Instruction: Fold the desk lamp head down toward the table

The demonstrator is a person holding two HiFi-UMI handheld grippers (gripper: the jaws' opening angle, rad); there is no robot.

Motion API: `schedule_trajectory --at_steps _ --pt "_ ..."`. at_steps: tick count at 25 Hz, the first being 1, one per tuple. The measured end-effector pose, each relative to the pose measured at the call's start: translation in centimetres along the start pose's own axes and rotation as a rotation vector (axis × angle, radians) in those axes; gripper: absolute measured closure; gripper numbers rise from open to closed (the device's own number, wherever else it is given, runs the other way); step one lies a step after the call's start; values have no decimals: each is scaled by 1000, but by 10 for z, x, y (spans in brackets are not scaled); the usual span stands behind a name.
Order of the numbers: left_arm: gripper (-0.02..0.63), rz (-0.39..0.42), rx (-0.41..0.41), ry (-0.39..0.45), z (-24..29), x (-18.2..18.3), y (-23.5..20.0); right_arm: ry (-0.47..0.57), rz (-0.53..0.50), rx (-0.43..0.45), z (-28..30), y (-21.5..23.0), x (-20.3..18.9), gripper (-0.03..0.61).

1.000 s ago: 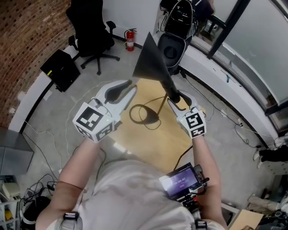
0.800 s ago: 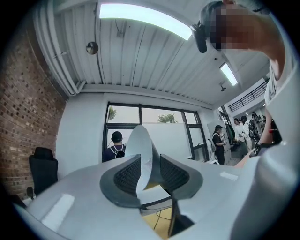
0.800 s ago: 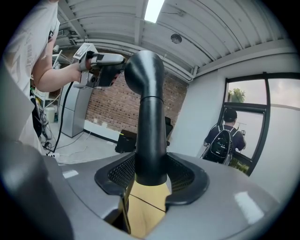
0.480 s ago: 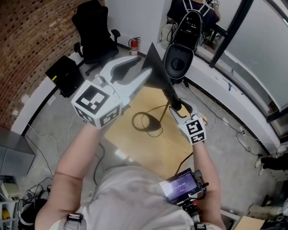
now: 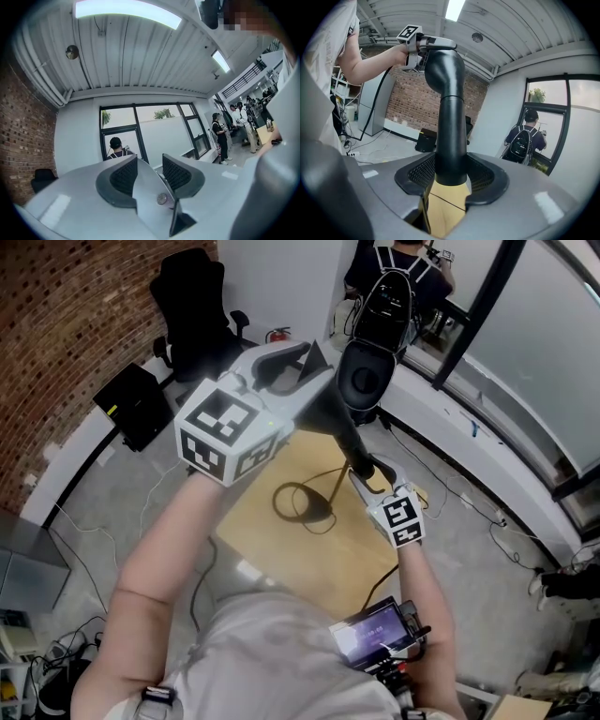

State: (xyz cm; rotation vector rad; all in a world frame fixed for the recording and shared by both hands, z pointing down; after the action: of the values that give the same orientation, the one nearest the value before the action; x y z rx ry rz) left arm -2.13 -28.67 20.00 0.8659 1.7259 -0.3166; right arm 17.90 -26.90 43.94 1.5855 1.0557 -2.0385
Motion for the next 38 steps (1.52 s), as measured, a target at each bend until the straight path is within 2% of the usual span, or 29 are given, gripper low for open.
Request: schedule_trajectory --at_steps 15,38 --pt "462 -1 37 -15 -8 -10 -7 -38 -35 11 0 -1 2 357" --pt "454 -129 185 -44 -62 -54 -40 -169 -225 81 -13 9 23 359"
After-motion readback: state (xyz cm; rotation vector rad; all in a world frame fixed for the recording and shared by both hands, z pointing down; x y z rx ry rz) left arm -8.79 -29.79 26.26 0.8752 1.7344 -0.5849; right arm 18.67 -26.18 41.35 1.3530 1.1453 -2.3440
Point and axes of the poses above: the fingertips, and each gripper's own axes: z forward along the fingers, y to its right, x out of its top, the point moved 6 cm from there along -z, backward along the fingers, and after that the axes turned 15 degrees about y, right-handed, at the moved point
